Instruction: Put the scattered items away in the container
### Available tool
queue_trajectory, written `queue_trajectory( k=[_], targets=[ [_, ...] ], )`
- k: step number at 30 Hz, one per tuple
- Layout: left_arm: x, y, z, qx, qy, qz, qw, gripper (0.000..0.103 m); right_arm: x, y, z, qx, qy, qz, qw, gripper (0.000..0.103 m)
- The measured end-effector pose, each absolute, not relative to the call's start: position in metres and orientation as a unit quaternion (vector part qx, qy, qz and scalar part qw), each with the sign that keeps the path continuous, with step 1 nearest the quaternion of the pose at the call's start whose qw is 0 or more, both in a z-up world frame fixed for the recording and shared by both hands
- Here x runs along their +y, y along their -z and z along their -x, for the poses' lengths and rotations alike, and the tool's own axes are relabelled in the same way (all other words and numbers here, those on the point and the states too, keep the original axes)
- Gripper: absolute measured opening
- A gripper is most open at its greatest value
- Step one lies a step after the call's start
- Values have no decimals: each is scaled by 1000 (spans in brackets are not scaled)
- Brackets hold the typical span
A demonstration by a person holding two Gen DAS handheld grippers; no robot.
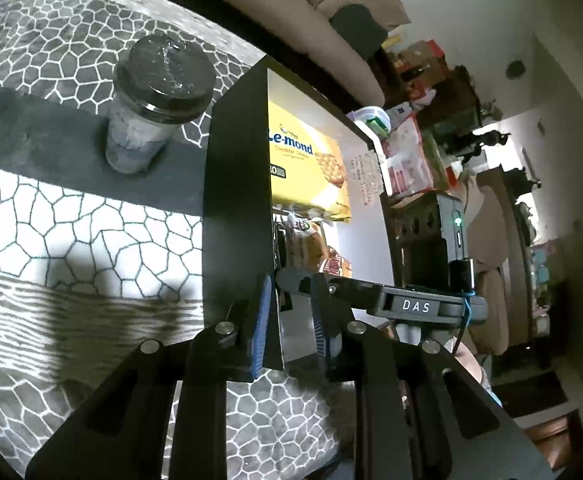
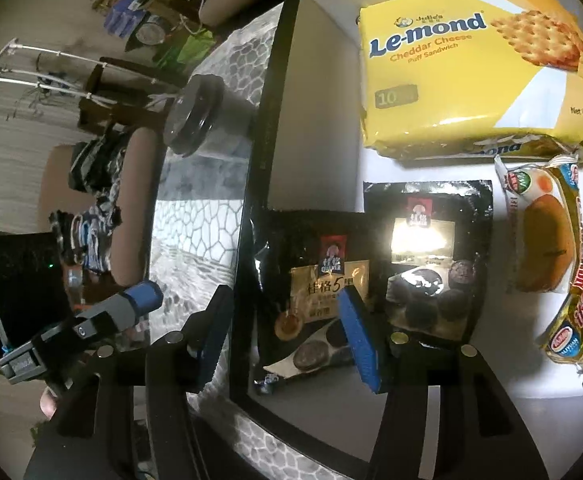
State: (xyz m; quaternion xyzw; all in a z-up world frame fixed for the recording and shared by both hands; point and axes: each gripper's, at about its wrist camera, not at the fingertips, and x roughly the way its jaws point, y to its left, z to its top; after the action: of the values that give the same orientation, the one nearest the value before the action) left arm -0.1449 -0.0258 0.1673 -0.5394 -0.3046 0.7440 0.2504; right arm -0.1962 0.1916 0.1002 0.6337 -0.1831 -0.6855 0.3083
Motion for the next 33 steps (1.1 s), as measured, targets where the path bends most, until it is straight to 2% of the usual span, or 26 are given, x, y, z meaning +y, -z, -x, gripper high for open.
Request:
queue_trajectory(
  k=[6,12,14,17,21,26,27,30,32,33],
  targets=[
    [-14,-165,142,-294,-743,542,260,20,189,-102,190,-136,702,-637,289,57],
    [-3,-167,138,-271,-748,548,260,20,169,-108,180,-25,731,-629,264,55],
    [0,-168,137,-262,-750,549,261,20,170,-109,179,-13,730,-631,263,55],
    [5,-171,136,-257,-750,548,266,24,186,-109,180,-31,727,-634,261,53],
    [11,-177,134,-248,-753,546,272,25,227,-102,181,-80,719,-641,256,53],
    [16,-183,134,-241,-754,546,272,25,268,-77,188,-223,668,-648,289,53],
    [17,-182,134,-241,-755,546,273,25,269,-73,189,-230,666,-649,287,53],
    [19,-184,132,-236,-755,548,272,25,259,-66,192,-187,681,-660,257,52],
    [19,-185,131,-233,-755,548,273,26,253,-64,194,-170,684,-663,252,42],
    [19,-185,131,-232,-756,548,272,27,251,-63,195,-174,681,-663,257,32]
  ],
)
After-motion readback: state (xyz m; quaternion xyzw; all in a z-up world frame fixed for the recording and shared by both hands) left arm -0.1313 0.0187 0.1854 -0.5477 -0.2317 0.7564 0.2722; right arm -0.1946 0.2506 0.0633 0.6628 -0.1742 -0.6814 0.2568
